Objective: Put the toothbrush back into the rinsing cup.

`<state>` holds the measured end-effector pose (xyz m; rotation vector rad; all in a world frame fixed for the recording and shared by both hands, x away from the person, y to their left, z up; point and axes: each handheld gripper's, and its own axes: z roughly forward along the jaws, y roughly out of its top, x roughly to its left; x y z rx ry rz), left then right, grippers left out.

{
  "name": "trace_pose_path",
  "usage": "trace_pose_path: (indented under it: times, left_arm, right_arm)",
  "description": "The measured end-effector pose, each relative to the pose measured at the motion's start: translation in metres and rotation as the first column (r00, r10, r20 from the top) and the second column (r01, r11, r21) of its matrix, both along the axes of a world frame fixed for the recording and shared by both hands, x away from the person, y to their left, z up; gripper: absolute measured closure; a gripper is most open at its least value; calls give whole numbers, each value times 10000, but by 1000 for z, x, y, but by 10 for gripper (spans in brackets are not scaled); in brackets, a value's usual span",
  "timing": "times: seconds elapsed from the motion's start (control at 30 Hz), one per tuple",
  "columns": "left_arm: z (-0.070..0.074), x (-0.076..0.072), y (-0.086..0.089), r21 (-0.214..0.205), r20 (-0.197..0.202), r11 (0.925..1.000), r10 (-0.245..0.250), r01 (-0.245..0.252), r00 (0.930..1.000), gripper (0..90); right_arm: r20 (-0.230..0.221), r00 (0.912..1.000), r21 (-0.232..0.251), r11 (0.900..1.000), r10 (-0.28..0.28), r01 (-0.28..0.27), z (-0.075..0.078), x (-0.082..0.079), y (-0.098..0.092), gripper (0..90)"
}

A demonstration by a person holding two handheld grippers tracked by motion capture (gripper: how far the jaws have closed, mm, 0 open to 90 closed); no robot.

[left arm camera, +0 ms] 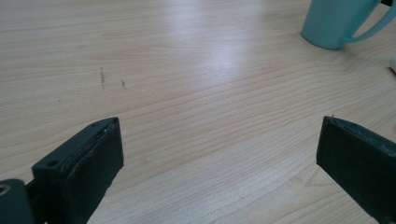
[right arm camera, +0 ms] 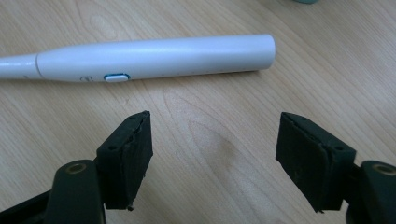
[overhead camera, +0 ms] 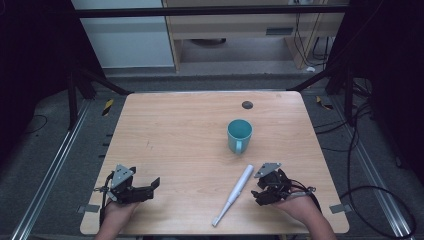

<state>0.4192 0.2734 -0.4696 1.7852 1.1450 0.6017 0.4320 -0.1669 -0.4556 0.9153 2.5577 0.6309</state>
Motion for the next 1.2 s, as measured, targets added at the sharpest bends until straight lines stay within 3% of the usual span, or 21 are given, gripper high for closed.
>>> trace_pose_path:
  times: [0.07, 0.1, 0.17, 0.23, 0.33, 0.4, 0.43, 0.47, 0.5, 0.63, 0.67, 0.7, 0.73, 0.77, 0.87, 0.9, 0.93, 0.97, 1.03, 1.13, 1.2]
  left_arm:
    - [0, 0, 0, -2, -6, 10000, -2, 2, 10000, 0]
    - [0, 0, 0, 2, -4, 10000, -9, 9, 10000, 0]
    - [0, 0, 0, 40, -21, 10000, -25, 25, 10000, 0]
    - [0, 0, 0, 3, -18, 10000, -13, 13, 10000, 0]
    - [0, 0, 0, 6, -21, 10000, -4, 4, 10000, 0]
    - [0, 0, 1, 10, -28, 10000, -10, 10, 10000, 0]
    - [0, 0, 1, 17, -27, 10000, -9, 9, 10000, 0]
    - [0, 0, 0, 21, -20, 10000, -8, 8, 10000, 0]
    - [0, 0, 0, 10, -18, 10000, -12, 12, 10000, 0]
    - [0, 0, 0, 15, -27, 10000, -13, 13, 10000, 0]
    - [0, 0, 1, 18, -16, 10000, -11, 11, 10000, 0]
    - [0, 0, 1, 23, -12, 10000, -19, 19, 10000, 0]
    - [0, 0, 1, 23, -12, 10000, -19, 19, 10000, 0]
    - [0, 0, 1, 26, -10, 10000, -11, 11, 10000, 0]
    - [0, 0, 1, 0, -12, 10000, -22, 22, 10000, 0]
    - [0, 0, 1, 0, -12, 10000, -22, 22, 10000, 0]
    - [0, 0, 1, -4, -11, 10000, -29, 29, 10000, 0]
    - [0, 0, 1, -3, -8, 10000, -30, 30, 10000, 0]
    - [0, 0, 1, -16, -18, 10000, -44, 44, 10000, 0]
    - [0, 0, 1, -11, -8, 10000, -68, 68, 10000, 0]
    - [0, 0, 1, -19, -7, 10000, -58, 58, 10000, 0]
  right_arm:
    - [-123, 9994, -140, 9993, 336, -337, -1, 2, 0, 233]
    - [-101, 9968, -397, 9961, 788, -791, -3, 4, 0, 221]
    - [-46, 9951, -492, 9939, 985, -986, -3, 5, 1, 222]
    - [182, 9877, -860, 9845, 1550, -1529, -3, 8, 1, 230]
    - [384, 9817, -977, 9784, 1865, -1820, -2, 10, 1, 248]
    - [510, 9705, -1082, 9674, 2354, -2290, 0, 11, 0, 260]
    - [587, 9595, -1381, 9542, 2755, -2655, 3, 13, 1, 273]
    - [577, 9539, -1395, 9485, 2947, -2846, 4, 13, 2, 277]
    - [577, 9539, -1395, 9485, 2947, -2846, 4, 13, 2, 277]
    - [316, 9257, -1715, 9144, 3771, -3666, 11, 18, 6, 284]
    - [239, 9226, -1733, 9105, 3849, -3754, 11, 19, 7, 286]
    - [95, 9127, -1926, 8964, 4084, -3991, 13, 21, 8, 285]
    - [95, 9127, -1926, 8964, 4084, -3991, 13, 21, 8, 285]
    - [61, 9083, -2059, 8893, 4184, -4083, 13, 23, 9, 282]
    - [-151, 8844, -2445, 8559, 4665, -4557, 16, 29, 10, 267]
    - [-151, 8844, -2445, 8559, 4665, -4557, 16, 29, 10, 267]
    - [-261, 8568, -2531, 8258, 5149, -5040, 17, 31, 10, 224]
    - [-261, 8568, -2531, 8258, 5149, -5040, 17, 31, 10, 224]
    - [-284, 8365, -2770, 7998, 5472, -5326, 19, 35, 11, 213]
    - [-269, 8120, -3034, 7692, 5831, -5624, 22, 38, 14, 228]
    - [-240, 7898, -3306, 7407, 6129, -5848, 23, 39, 17, 229]
